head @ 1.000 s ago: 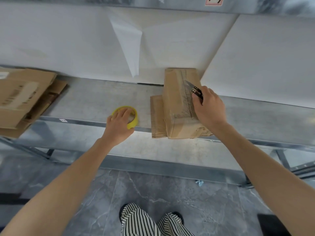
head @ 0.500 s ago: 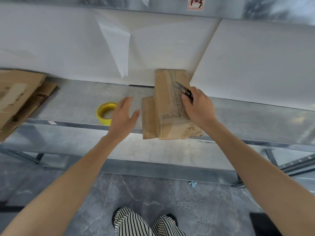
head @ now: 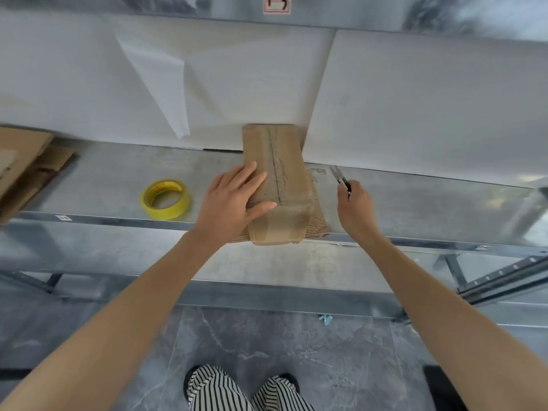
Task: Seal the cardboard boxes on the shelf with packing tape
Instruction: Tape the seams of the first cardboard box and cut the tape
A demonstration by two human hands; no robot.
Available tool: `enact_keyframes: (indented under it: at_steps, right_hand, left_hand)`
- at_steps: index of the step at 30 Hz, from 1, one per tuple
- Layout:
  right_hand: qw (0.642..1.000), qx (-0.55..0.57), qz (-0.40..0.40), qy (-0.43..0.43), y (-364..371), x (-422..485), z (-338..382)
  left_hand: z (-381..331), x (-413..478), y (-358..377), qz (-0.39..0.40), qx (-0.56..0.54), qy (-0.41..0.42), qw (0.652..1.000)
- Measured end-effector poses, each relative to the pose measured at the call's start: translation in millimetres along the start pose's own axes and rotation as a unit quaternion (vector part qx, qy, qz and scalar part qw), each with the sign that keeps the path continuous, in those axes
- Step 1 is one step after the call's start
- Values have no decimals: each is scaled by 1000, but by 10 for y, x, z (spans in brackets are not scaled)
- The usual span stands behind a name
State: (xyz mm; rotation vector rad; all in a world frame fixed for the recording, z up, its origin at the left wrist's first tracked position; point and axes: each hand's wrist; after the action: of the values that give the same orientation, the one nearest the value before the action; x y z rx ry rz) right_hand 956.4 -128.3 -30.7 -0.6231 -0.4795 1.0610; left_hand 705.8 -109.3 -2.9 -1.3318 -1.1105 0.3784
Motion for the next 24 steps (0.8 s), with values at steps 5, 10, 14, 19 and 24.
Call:
enact_keyframes:
  at_steps: [5,10,14,19,24]
  right_hand:
    - [991,-130,29,18,55,64,-438]
    - [949,-308,65,-24,91,132,-601]
    - [973,-218,70,-40,86,101,-297]
    - [977,190,46,-84,81,-225,451]
    - [971,186,112,-98,266,-424,598]
  left_hand:
    - [8,44,-25,-19,48,49,997]
    - [-1,72,-12,-33,64,61,996]
    - [-106,44,1,5,20,-11,1000]
    - [-236,-1,126,13,-158,-112,981]
    - [-402,18,262,-85,-283,-198,935]
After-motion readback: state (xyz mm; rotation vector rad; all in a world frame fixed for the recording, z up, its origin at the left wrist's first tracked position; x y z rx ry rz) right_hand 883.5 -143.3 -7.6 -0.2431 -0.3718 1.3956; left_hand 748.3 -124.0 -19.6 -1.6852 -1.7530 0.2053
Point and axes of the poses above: each hand's wrist, its own x-axis towards the middle knuckle, its own y-axis out of the palm, z = x × y, and after that the axes turned 2 degrees about x, right-handed
